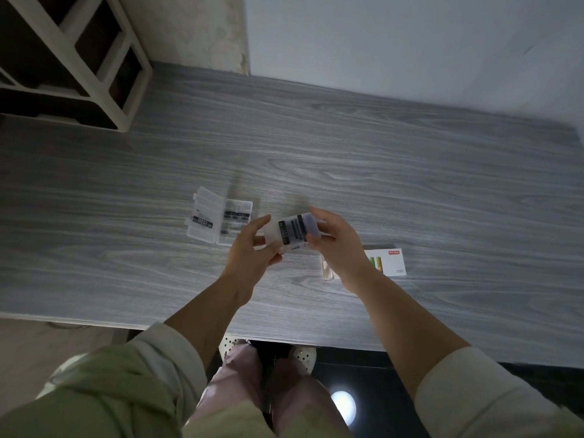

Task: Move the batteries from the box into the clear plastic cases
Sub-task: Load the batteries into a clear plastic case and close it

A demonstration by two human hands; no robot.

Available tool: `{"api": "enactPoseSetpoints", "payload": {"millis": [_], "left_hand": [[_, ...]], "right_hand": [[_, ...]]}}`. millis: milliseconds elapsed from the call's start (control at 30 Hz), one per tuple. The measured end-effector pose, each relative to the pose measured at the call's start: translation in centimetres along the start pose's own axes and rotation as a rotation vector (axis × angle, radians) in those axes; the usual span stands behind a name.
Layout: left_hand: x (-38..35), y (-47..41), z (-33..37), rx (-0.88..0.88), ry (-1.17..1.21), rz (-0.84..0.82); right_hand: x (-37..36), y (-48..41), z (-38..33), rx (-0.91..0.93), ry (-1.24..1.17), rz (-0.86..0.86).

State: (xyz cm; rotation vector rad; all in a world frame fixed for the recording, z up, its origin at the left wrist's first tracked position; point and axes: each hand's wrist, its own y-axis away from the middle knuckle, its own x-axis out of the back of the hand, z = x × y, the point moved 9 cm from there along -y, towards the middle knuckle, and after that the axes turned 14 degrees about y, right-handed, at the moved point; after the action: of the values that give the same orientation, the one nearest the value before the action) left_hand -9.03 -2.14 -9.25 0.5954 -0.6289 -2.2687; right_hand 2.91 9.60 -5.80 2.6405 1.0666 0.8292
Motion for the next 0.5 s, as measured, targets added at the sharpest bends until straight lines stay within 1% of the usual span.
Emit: {"api": "enactPoseSetpoints", "payload": {"millis": [133, 300, 500], "left_hand": [[-0.1, -0.1, -0.5, 0.023, -0.005, -0.008], [0.0, -0.5, -1.5, 0.103, -0.011, 0.003], [-0.4, -0.9, -1.8, 0.117, -0.111, 0.020]], "right_hand": [[-0.1, -0.6, -0.1, 0.020, 0.096, 0.007], [-0.6, -1.9, 0.8, 0.027, 0.234, 0.035], [-0.8, -3.1, 0.7, -0.040, 0.219, 0.017]]}}
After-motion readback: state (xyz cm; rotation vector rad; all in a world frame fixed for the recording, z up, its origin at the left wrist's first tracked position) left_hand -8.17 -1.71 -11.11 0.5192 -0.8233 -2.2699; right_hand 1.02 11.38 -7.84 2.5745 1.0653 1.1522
